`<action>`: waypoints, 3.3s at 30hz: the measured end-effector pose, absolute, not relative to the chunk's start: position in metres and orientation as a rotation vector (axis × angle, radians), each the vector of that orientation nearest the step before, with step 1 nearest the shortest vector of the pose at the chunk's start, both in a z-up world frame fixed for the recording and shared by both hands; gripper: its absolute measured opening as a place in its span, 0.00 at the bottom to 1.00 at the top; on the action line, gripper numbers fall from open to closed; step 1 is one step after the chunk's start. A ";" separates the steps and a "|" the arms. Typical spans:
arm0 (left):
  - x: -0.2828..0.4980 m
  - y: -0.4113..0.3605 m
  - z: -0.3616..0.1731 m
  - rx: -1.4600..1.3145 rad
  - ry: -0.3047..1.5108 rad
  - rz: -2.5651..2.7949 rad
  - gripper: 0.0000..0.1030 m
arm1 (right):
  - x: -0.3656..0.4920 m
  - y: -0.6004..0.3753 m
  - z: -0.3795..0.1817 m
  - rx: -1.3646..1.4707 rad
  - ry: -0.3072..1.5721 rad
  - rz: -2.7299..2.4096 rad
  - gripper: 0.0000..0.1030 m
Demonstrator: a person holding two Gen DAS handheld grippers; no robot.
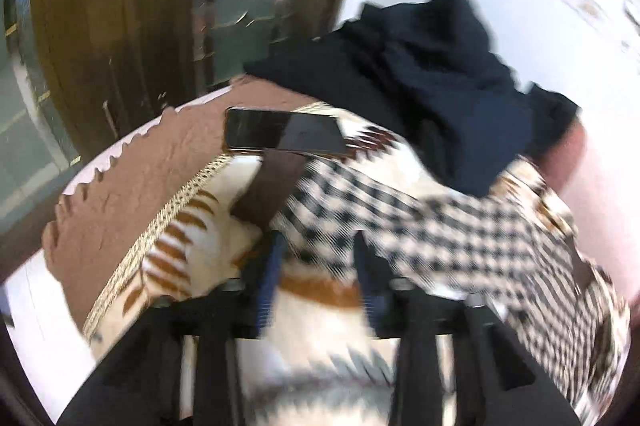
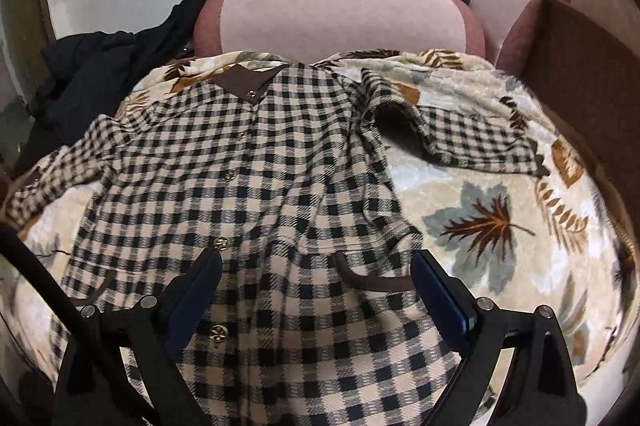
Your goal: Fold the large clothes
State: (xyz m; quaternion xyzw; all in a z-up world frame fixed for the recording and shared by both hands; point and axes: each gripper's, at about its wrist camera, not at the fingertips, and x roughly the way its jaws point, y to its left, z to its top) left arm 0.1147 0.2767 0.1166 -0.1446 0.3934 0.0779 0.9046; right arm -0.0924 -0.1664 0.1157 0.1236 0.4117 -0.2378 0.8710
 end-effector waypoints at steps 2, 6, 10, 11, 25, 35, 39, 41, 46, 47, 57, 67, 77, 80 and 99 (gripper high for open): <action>0.092 0.258 0.126 -0.268 0.782 0.123 0.51 | -0.097 -0.164 0.116 0.256 0.852 -0.478 0.95; 0.036 0.196 0.140 -0.204 0.767 -0.003 0.58 | -0.112 -0.174 0.116 0.274 0.832 -0.474 0.95; -0.001 0.135 0.139 -0.142 0.779 -0.072 0.62 | -0.137 -0.206 0.117 0.336 0.805 -0.513 0.95; -0.008 0.121 0.137 -0.130 0.788 -0.086 0.62 | -0.144 -0.213 0.117 0.349 0.801 -0.521 0.95; -0.085 -0.054 0.113 0.138 0.843 -0.297 0.64 | -0.271 -0.280 0.112 0.418 0.692 -0.630 0.95; -0.113 -0.182 0.135 0.262 0.810 -0.392 0.64 | -0.305 -0.315 0.069 0.703 0.637 -0.462 0.95; -0.120 -0.231 0.148 0.285 0.776 -0.421 0.64 | -0.315 -0.323 0.064 0.743 0.572 -0.407 0.95; -0.128 -0.260 0.153 0.304 0.755 -0.452 0.64 | -0.318 -0.331 0.057 0.812 0.549 -0.377 0.95; -0.145 -0.326 0.161 0.355 0.690 -0.522 0.64 | -0.329 -0.343 0.049 0.881 0.505 -0.335 0.95; -0.146 -0.339 0.161 0.355 0.695 -0.541 0.64 | -0.331 -0.344 0.049 0.882 0.500 -0.332 0.95; -0.181 -0.476 0.135 0.531 0.621 -0.773 0.64 | -0.350 -0.369 0.042 0.930 0.455 -0.439 0.94; -0.172 -0.465 0.138 0.502 0.587 -0.761 0.64 | -0.347 -0.373 0.042 0.923 0.460 -0.456 0.94; -0.143 -0.303 0.181 0.339 0.617 -0.505 0.66 | -0.327 -0.363 0.042 0.819 0.558 -0.527 0.94; -0.140 -0.241 0.190 0.293 0.603 -0.396 0.68 | -0.327 -0.360 0.043 0.794 0.577 -0.534 0.94; -0.161 -0.053 0.178 0.205 0.697 -0.067 0.72 | -0.296 -0.291 0.071 0.382 0.665 -0.520 0.94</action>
